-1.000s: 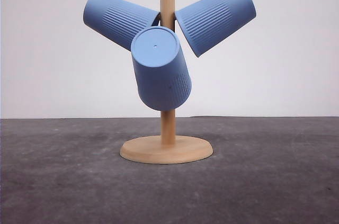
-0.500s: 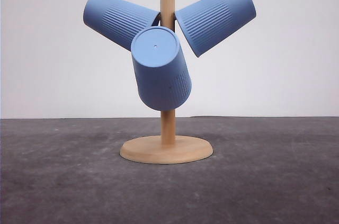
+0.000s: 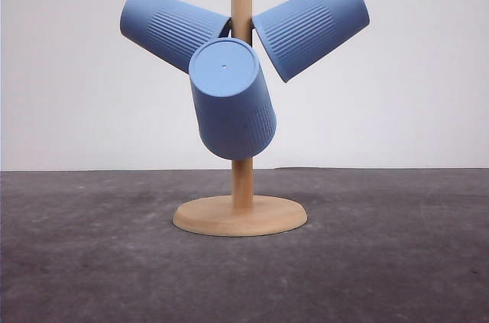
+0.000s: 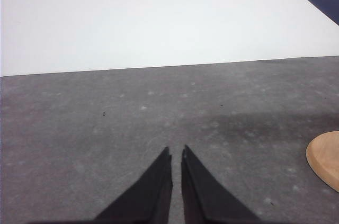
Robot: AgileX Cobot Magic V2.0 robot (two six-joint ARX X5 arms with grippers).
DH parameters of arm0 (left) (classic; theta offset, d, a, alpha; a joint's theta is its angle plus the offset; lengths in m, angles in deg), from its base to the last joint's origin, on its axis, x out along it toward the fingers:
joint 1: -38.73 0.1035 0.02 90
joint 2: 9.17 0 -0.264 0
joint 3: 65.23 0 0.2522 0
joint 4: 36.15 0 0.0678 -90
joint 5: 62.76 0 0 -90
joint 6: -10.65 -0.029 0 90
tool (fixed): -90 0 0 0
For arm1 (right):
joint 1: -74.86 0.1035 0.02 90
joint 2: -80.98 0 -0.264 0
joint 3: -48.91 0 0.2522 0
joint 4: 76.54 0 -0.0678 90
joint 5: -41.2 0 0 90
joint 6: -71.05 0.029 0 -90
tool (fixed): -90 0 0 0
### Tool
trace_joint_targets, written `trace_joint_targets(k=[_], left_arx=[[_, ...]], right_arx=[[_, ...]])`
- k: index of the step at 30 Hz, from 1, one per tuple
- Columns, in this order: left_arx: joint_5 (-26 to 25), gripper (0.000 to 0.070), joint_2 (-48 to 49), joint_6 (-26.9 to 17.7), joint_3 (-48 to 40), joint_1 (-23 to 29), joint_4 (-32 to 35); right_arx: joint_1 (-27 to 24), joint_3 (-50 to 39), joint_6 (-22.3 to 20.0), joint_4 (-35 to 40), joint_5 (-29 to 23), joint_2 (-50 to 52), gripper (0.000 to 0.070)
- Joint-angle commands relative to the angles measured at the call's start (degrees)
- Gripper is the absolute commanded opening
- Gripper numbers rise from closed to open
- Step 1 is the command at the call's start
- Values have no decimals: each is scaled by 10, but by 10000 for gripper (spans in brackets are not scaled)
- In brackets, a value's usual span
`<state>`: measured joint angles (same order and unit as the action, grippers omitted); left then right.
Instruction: Place three cups
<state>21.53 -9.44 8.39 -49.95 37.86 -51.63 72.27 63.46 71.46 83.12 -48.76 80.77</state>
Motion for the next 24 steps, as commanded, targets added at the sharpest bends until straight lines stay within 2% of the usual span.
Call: trace_joint_targets(k=[1,24], left_arx=[[2,22,1,1,-8,1,4],[2,22,1,1,-8,1,4]], right_arx=[[0,-1,-2,7,0,0,4],[0,-1,-2,7,0,0,4]])
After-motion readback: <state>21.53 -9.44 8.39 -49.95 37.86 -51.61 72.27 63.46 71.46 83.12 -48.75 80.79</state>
